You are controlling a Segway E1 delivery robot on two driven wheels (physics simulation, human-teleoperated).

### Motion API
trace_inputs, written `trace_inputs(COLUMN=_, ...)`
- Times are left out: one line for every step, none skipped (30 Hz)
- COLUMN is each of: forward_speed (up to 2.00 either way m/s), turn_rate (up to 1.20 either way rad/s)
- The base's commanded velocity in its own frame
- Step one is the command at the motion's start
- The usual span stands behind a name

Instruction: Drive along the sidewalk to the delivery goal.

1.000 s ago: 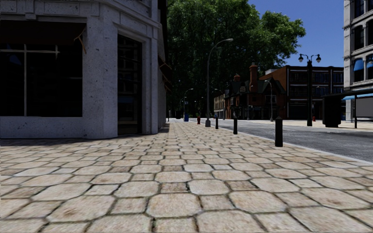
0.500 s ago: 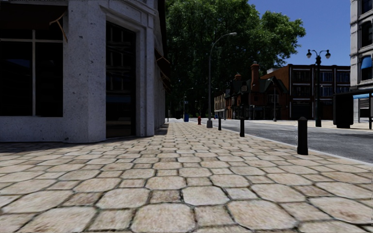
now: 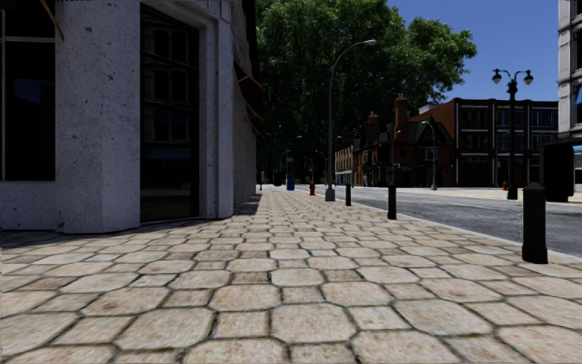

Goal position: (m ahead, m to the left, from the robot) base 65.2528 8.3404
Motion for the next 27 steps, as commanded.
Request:
trace_inputs(forward_speed=2.00, turn_rate=0.00)
trace_inputs(forward_speed=2.00, turn_rate=0.09)
trace_inputs(forward_speed=2.00, turn_rate=0.17)
trace_inputs(forward_speed=2.00, turn_rate=0.24)
trace_inputs(forward_speed=2.00, turn_rate=0.27)
trace_inputs(forward_speed=2.00, turn_rate=0.27)
trace_inputs(forward_speed=2.00, turn_rate=0.28)
trace_inputs(forward_speed=2.00, turn_rate=0.28)
trace_inputs(forward_speed=2.00, turn_rate=0.28)
trace_inputs(forward_speed=2.00, turn_rate=0.28)
trace_inputs(forward_speed=2.00, turn_rate=0.27)
trace_inputs(forward_speed=2.00, turn_rate=0.00)
trace_inputs(forward_speed=2.00, turn_rate=0.00)
trace_inputs(forward_speed=2.00, turn_rate=0.00)
trace_inputs(forward_speed=2.00, turn_rate=0.00)
trace_inputs(forward_speed=2.00, turn_rate=0.00)
trace_inputs(forward_speed=2.00, turn_rate=0.00)
trace_inputs(forward_speed=2.00, turn_rate=0.00)
trace_inputs(forward_speed=2.00, turn_rate=0.00)
trace_inputs(forward_speed=2.00, turn_rate=0.00)
trace_inputs(forward_speed=2.00, turn_rate=0.00)
trace_inputs(forward_speed=2.00, turn_rate=0.00)
trace_inputs(forward_speed=2.00, turn_rate=0.00)
trace_inputs(forward_speed=2.00, turn_rate=0.00)
trace_inputs(forward_speed=2.00, turn_rate=0.00)
trace_inputs(forward_speed=2.00, turn_rate=0.00)
trace_inputs(forward_speed=2.00, turn_rate=0.00)
